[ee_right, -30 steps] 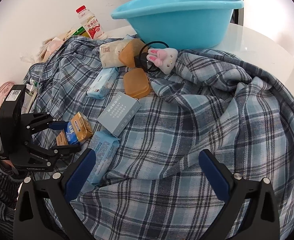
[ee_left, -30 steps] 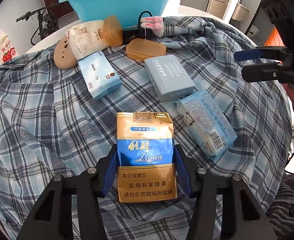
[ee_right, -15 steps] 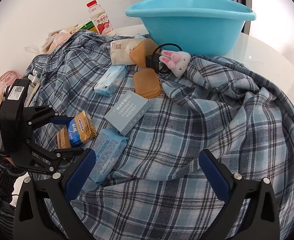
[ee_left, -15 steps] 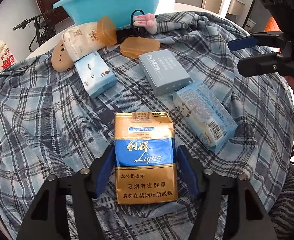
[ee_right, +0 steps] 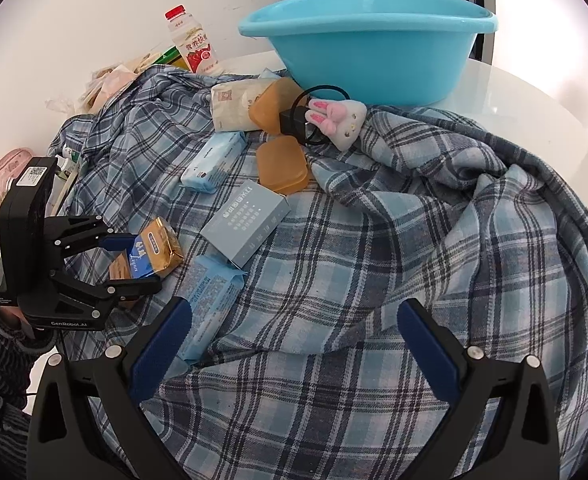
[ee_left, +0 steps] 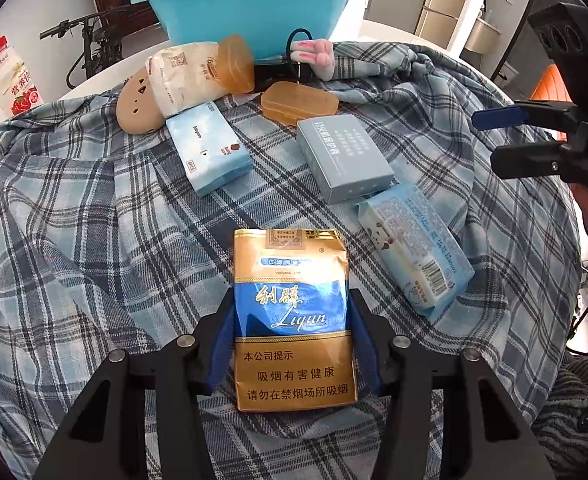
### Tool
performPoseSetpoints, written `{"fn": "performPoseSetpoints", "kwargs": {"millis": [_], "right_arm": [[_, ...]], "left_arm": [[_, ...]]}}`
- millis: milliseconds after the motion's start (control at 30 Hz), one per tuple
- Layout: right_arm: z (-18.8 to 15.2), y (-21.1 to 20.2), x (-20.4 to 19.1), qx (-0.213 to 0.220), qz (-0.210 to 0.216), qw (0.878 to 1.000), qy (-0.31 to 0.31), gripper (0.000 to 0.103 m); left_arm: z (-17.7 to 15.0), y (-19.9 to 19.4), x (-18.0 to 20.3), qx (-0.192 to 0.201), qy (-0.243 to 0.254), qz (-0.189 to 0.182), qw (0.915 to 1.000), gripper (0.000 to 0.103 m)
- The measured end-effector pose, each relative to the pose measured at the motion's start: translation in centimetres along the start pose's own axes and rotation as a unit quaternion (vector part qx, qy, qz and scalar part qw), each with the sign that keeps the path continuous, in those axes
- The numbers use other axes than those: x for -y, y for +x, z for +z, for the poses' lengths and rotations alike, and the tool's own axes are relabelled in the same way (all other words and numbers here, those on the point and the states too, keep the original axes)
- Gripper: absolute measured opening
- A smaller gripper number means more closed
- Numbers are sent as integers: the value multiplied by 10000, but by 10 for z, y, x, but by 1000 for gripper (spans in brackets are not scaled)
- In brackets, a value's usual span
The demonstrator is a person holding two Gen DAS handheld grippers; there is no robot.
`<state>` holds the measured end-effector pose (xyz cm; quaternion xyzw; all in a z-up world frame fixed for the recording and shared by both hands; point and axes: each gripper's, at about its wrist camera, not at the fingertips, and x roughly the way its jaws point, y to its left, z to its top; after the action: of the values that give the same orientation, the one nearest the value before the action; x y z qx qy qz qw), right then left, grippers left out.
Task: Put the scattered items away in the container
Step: 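Hold the Liqun pack in the left tool while the right tool reaches toward the light blue packet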
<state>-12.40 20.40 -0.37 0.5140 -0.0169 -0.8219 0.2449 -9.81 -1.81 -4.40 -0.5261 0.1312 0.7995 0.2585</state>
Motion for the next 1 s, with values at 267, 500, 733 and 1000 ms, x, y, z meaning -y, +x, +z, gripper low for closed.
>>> {"fn": "performPoseSetpoints", "kwargs": {"millis": [267, 500, 733, 1000], "right_arm": [[-1, 0, 5, -7, 45, 10000, 45, 102], [-3, 1, 7, -26, 59, 10000, 76, 102], [-4, 1, 14, -61, 15, 9999, 128, 102], [1, 3, 9, -73, 74, 9999, 36, 102]], "left_arm": [[1, 5, 7, -35, 203, 222, 9995, 62], [12, 15, 11, 43, 221, 262, 9994, 81], [19, 18, 0, 106, -79, 114, 9998, 78], [17, 7, -1, 215, -82, 103, 9997, 55]]}}
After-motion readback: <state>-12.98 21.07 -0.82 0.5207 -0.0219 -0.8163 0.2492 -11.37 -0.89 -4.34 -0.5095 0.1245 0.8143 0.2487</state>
